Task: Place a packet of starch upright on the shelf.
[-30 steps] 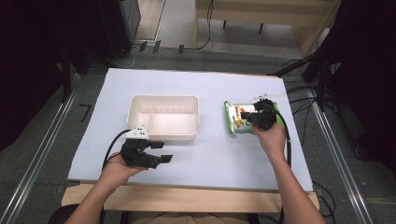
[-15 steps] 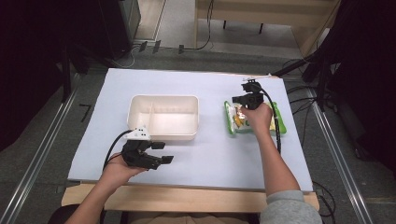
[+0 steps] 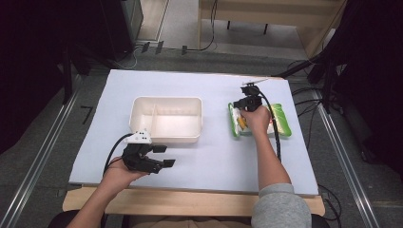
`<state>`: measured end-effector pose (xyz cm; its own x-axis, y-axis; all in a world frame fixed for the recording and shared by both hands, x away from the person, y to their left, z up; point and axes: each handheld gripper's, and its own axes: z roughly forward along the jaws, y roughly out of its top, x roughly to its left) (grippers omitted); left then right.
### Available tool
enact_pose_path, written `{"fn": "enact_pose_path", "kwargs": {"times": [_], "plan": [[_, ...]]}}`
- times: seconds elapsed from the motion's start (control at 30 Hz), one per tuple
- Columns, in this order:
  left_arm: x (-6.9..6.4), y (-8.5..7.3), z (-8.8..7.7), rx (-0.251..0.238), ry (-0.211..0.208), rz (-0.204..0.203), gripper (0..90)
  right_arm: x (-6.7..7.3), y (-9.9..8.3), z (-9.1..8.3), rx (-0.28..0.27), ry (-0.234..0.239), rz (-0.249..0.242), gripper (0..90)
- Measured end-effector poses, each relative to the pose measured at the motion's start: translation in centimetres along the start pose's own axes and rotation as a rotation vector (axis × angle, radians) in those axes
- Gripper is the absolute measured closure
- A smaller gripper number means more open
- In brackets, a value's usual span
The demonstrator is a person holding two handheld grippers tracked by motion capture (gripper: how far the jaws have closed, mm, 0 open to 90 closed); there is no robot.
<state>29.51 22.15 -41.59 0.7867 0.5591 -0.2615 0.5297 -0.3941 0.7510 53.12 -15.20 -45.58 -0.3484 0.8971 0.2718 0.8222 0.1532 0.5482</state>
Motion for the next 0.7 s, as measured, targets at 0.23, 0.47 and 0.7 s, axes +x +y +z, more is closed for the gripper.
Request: {"fn": "enact_pose_path", "kwargs": {"times": [0.23, 0.47, 0.7], "plan": [[-0.1, -0.1, 0.0, 0.003, 0.006, 0.003, 32.9, 0.4, -0.2, -0.1, 0.039, 0.042, -0.017, 90.0], [-0.1, 0.0, 0.0, 0.003, 0.007, 0.005, 32.9, 1.7, -0.9, -0.4, 0.071, 0.072, -0.079, 90.0], [0.0, 0.0, -0.2, 0.002, 0.015, 0.004, 32.9, 2.8, -2.1, -0.9, 0.085, 0.137, -0.115, 90.0]]}}
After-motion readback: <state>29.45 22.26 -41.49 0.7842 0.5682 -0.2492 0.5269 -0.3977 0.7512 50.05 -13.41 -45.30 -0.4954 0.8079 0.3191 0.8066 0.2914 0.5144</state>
